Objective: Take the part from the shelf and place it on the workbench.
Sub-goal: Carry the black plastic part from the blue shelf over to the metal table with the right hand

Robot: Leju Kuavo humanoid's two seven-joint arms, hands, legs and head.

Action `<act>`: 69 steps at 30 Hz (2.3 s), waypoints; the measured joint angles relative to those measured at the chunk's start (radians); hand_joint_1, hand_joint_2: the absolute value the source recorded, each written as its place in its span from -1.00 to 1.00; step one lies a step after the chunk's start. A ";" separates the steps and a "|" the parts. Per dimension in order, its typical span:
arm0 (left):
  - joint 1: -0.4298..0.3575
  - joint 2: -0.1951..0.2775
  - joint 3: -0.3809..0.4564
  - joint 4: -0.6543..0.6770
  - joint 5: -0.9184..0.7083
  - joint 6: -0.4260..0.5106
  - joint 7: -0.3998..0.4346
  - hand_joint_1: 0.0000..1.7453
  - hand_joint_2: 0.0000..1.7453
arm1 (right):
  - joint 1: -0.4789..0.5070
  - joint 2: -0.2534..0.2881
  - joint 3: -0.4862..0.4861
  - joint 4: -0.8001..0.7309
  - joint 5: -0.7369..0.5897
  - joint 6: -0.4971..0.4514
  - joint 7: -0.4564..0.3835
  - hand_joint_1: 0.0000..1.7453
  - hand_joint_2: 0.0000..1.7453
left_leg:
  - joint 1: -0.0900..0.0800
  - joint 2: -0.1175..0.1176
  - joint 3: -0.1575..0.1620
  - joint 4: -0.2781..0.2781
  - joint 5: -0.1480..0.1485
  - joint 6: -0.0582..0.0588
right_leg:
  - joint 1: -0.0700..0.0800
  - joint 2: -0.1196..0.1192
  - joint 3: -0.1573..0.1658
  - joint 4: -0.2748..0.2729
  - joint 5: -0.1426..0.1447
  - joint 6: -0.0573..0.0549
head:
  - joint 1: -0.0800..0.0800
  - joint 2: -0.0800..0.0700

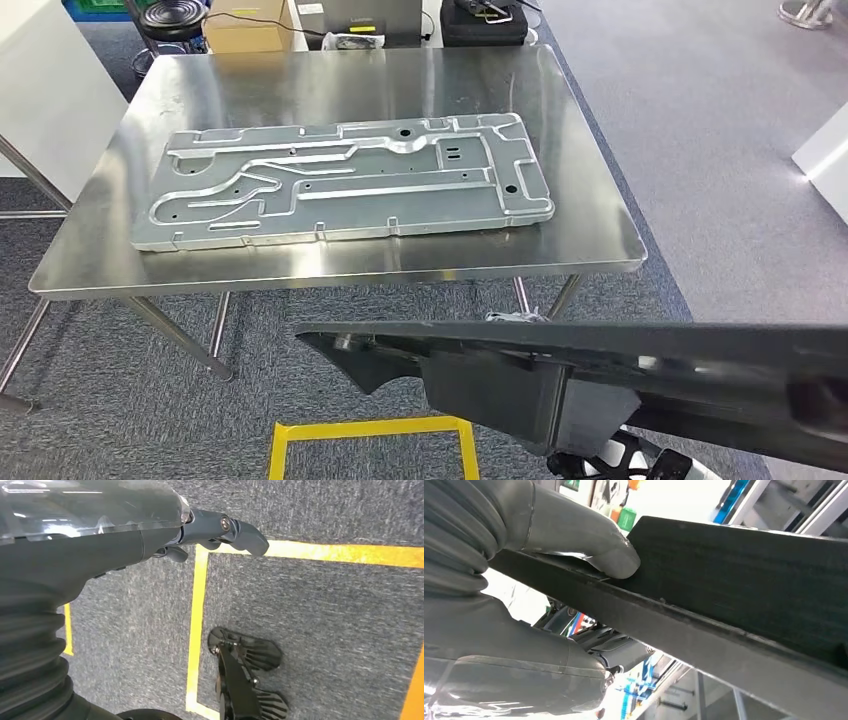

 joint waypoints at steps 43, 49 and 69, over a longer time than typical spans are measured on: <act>0.014 0.025 0.004 0.000 -0.026 -0.045 -0.067 -1.00 1.00 | -0.379 -0.082 -0.371 0.583 0.246 -0.394 0.017 1.00 1.00 | 0.007 0.007 -0.109 0.091 0.031 -0.028 | -0.016 0.003 0.037 -0.015 -0.002 -0.009 | 0.000 0.000; 0.003 0.037 0.003 0.000 -0.041 -0.059 -0.079 -1.00 1.00 | -0.737 -0.124 -0.327 1.036 0.626 -0.637 0.149 1.00 1.00 | 0.003 0.006 -0.082 -0.001 0.067 0.005 | -0.017 0.005 0.021 0.005 -0.014 0.023 | 0.000 0.000; -0.008 0.039 0.000 0.001 -0.043 -0.069 -0.090 -1.00 1.00 | -1.072 -0.015 0.018 1.525 1.057 -0.638 0.391 1.00 1.00 | 0.011 0.000 -0.205 0.273 -0.069 -0.041 | -0.022 -0.002 -0.010 -0.001 0.020 -0.015 | 0.000 0.000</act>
